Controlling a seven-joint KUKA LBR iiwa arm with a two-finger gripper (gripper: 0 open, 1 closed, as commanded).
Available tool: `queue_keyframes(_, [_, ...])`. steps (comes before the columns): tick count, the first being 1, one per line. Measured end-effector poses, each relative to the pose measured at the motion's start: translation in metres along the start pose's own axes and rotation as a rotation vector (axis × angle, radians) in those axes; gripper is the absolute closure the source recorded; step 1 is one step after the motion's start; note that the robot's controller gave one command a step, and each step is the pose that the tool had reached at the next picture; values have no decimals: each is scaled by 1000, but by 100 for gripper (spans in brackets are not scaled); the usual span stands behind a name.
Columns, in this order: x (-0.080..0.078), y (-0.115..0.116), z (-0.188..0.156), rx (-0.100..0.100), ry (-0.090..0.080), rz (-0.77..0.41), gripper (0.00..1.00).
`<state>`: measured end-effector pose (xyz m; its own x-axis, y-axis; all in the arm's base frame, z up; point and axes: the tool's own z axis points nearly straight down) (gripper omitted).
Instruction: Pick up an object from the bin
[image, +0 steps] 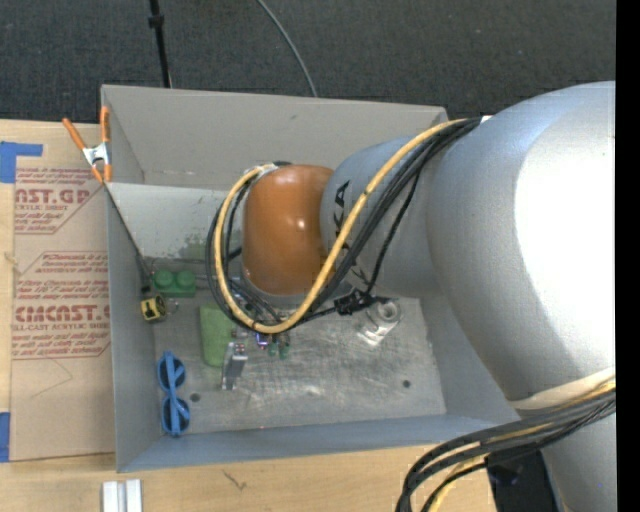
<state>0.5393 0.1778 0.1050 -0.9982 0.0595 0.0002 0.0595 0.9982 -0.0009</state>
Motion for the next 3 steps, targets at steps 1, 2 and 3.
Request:
queue_keyframes(1, [6, 12, 18, -8, -14, -51, 0])
queue_keyframes(2, [24, 11, 19, -19, -33, 196, 0])
queue_keyframes(3, [24, 12, 18, -21, -34, 197, 100])
